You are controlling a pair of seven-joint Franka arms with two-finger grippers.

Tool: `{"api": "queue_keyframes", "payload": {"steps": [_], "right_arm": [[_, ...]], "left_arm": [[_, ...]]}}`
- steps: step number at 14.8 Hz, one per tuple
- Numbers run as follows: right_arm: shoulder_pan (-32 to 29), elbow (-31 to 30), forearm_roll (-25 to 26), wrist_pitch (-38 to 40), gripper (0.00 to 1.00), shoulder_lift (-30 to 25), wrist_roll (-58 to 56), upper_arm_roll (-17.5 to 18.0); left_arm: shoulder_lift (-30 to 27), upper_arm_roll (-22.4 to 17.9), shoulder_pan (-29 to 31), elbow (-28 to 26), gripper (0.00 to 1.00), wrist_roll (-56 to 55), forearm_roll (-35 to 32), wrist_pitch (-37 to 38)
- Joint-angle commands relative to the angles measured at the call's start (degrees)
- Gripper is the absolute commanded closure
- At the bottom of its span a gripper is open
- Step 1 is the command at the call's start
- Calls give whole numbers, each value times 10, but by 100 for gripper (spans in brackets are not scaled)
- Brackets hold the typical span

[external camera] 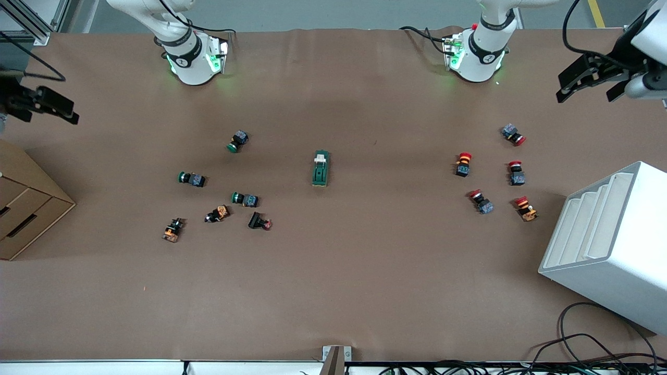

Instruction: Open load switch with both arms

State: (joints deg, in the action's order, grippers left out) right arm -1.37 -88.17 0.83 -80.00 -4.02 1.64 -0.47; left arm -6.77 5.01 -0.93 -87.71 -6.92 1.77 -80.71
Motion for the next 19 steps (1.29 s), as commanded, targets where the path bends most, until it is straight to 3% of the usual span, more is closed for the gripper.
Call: {"api": "queue_keyframes", "payload": {"steps": [1, 5, 13, 19], "right_arm": [[7, -24, -9, -9, 0, -31, -1, -8], [8, -19, -9, -8, 0, -28, -2, -7], [8, -19, -9, 5, 0, -27, -6, -4], [5, -21, -29, 0, 0, -27, -30, -8]], "left_arm": [[-37, -1, 17, -44, 0, 35, -1, -16], [-56, 7, 21, -80, 0, 45, -28, -44], [-18, 16, 8, -33, 0, 37, -33, -50], [-12, 12, 0, -32, 0, 35, -34, -50]]}}
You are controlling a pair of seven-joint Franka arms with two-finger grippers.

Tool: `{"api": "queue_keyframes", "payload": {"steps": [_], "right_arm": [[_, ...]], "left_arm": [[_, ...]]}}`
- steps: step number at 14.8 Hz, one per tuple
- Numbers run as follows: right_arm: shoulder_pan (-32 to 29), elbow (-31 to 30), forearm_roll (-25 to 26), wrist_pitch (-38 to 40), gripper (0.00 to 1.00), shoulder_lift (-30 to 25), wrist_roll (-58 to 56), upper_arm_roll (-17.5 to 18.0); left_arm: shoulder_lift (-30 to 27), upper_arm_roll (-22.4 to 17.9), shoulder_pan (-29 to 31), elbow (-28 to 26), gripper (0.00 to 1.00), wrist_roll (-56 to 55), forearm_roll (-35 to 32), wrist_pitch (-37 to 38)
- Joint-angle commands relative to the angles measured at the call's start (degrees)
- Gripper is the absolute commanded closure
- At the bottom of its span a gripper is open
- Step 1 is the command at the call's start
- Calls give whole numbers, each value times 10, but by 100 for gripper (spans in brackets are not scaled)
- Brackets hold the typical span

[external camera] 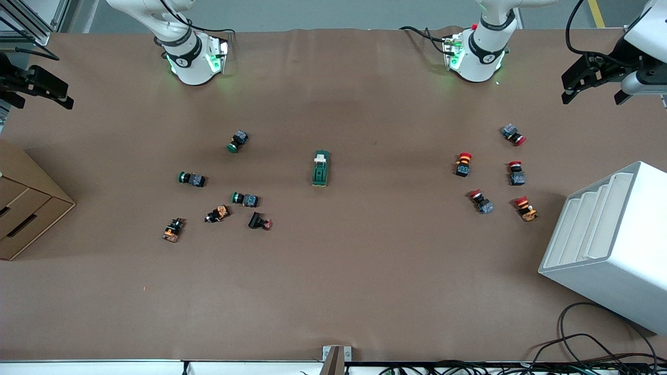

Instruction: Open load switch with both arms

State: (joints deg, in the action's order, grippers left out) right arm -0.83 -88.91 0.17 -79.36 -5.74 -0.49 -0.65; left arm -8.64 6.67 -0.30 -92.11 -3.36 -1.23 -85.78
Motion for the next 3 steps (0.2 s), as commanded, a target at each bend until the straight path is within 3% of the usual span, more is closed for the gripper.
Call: {"api": "queue_keyframes", "payload": {"steps": [1, 3], "right_arm": [[-1, -14, -36, -6, 0, -10, -10, -8], [-1, -13, -38, -5, 0, -11, -10, -8]], "left_arm": [[7, -3, -6, 12, 0, -2, -4, 1], [8, -3, -5, 11, 0, -5, -4, 3]]}}
